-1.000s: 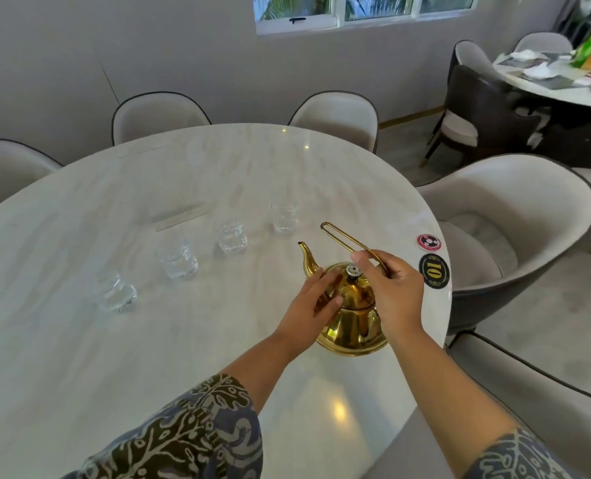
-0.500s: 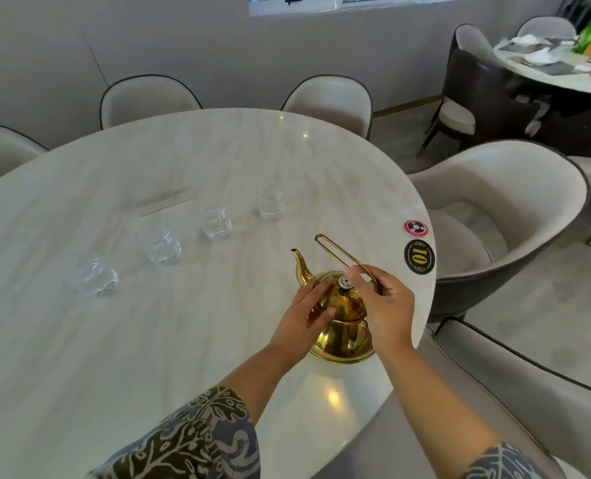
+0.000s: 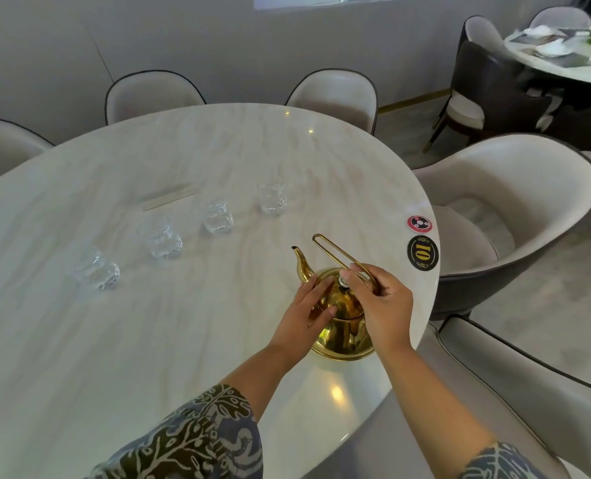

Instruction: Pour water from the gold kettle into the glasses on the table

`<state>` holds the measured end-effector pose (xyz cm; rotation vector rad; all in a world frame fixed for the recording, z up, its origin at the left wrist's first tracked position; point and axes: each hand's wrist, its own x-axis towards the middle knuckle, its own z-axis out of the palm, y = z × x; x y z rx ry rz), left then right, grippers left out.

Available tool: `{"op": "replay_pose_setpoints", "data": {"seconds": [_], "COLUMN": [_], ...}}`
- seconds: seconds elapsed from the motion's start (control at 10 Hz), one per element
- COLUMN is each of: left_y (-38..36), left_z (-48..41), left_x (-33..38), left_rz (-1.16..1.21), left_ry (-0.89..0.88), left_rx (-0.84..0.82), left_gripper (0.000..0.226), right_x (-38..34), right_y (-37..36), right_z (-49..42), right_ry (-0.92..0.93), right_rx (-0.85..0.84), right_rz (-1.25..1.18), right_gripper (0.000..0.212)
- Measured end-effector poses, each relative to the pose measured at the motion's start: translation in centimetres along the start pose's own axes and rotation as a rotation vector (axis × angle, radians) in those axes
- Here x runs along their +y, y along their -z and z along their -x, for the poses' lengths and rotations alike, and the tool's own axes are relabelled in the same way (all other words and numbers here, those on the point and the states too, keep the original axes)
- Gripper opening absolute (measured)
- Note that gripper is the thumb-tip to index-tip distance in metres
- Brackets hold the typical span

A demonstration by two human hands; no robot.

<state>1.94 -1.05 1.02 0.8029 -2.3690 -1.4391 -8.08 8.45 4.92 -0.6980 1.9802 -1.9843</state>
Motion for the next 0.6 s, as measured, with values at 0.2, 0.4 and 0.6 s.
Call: {"op": "replay_pose_setpoints", "data": {"seconds": [0.2, 0.4, 0.6], "left_y": [0.1, 2.1, 9.0], "left_z": [0.0, 1.9, 3.4], "left_x": [0.3, 1.8, 4.5], "left_rz": [-0.108, -0.108, -0.26], "left_ry": [0.023, 0.037, 0.003], "left_rx": [0.004, 0.088, 0.323], "left_gripper": [0.051, 0.048, 0.047], "right_x": [0.0, -2.0, -6.7], "right_y": [0.7, 0.2, -4.5], "right_z": [0.0, -0.7, -2.1], "right_ry": [0.078, 0.359, 0.594], "right_rx": [-0.055, -0.059, -0.134], "right_rz": [0.218, 0.402, 0.577], "right_gripper": [0.031, 0.057, 0.052]}}
